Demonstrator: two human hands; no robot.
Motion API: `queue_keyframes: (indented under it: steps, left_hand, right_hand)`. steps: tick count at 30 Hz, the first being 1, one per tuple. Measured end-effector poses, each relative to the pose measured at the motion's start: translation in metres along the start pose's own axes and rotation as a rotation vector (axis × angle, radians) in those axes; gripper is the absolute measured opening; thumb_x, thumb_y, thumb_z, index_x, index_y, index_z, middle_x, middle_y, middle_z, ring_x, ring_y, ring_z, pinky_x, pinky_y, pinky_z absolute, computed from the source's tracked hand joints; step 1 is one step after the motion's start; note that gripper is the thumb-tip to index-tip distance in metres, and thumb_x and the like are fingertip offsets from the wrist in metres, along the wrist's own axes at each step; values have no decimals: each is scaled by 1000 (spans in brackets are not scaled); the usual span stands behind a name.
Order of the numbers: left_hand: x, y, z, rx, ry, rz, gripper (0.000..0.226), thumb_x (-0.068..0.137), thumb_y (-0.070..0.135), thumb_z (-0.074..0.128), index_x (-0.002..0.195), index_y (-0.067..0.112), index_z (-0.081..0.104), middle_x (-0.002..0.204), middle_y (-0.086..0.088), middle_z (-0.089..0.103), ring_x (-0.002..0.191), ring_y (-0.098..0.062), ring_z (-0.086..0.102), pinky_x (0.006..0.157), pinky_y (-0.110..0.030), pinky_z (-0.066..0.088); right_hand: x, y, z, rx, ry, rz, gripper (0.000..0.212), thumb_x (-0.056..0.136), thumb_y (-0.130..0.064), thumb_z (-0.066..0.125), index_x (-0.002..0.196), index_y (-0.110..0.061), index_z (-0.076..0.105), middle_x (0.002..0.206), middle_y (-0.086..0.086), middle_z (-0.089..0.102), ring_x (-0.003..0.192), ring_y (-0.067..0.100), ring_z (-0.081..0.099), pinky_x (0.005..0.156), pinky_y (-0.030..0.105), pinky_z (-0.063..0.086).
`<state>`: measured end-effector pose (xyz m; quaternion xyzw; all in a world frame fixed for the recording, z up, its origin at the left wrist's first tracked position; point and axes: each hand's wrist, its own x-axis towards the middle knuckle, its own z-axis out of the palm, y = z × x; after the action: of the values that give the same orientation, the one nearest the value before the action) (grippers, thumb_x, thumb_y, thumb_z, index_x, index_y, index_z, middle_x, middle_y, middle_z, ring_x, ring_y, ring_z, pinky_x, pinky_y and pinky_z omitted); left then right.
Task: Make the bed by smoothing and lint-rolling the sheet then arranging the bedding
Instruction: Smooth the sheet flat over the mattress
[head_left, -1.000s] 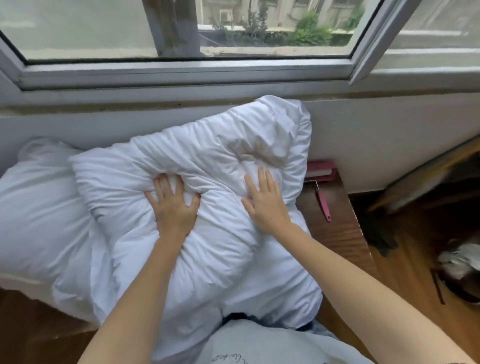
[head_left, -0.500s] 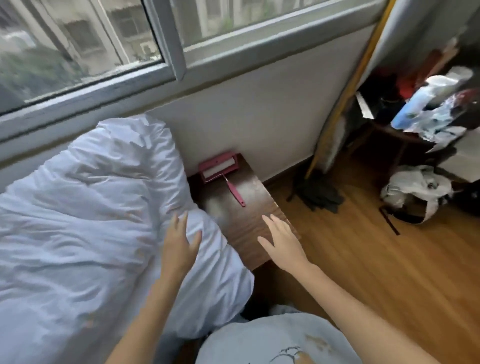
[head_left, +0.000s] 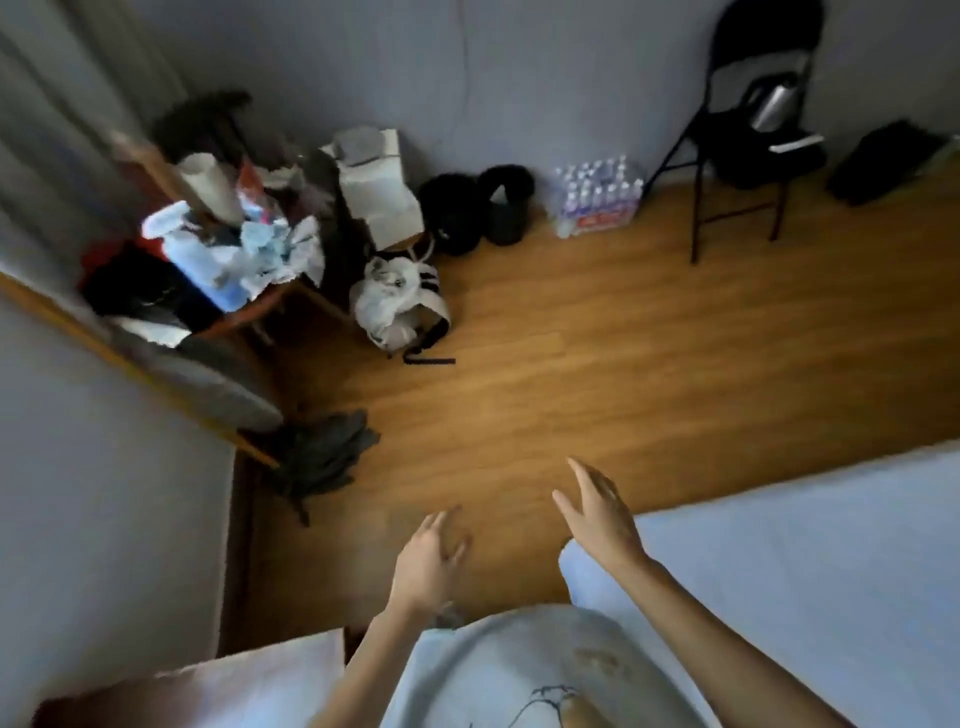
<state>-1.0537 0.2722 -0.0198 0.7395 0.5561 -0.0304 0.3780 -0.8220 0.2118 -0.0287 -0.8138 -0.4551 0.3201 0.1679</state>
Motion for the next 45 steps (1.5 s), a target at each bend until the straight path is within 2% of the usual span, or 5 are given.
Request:
queue_keyframes:
  steps: [7, 12, 16, 28, 45]
  left_hand:
    - [105, 75, 10, 212, -456, 316, 49, 98, 38, 47, 144, 20, 42, 143, -4, 49, 127, -23, 50, 100, -31, 42]
    - [167, 116, 19, 445, -673, 603, 48, 101, 35, 46, 147, 21, 38, 148, 3, 43, 133, -13, 43, 106, -29, 37]
    - [208, 143, 17, 589, -812, 776, 48, 100, 33, 47, 146, 21, 39, 147, 3, 45, 131, -12, 44, 107, -31, 38]
    - [198, 275, 121, 912, -1126, 1298, 47, 101, 35, 44, 145, 20, 40, 147, 2, 45, 131, -14, 46, 103, -29, 42]
    - [189, 445, 270, 1348, -1184, 1583, 48, 100, 33, 45, 146, 18, 39, 152, 2, 37, 138, -16, 34, 111, -35, 35]
  right_hand:
    - [-39, 65, -8, 213, 277, 494, 54, 100, -39, 45, 149, -20, 31, 151, 0, 38, 139, 16, 32, 108, 29, 31]
    - [-53, 50, 16, 370, 459, 808, 84, 87, -76, 12, 151, -22, 25, 154, 0, 32, 141, 18, 29, 110, 34, 31]
    - [-51, 23, 44, 452, 553, 1018, 56, 101, -42, 38, 152, -23, 23, 154, -1, 32, 141, 16, 27, 108, 33, 34]
    - [-81, 4, 93, 758, 986, 1592, 52, 97, -38, 50, 146, -22, 36, 147, 0, 43, 136, 18, 38, 99, 35, 45]
    - [-12, 154, 3, 917, 999, 1618, 51, 101, -39, 42, 148, -20, 33, 152, -1, 36, 140, 18, 30, 103, 34, 41]
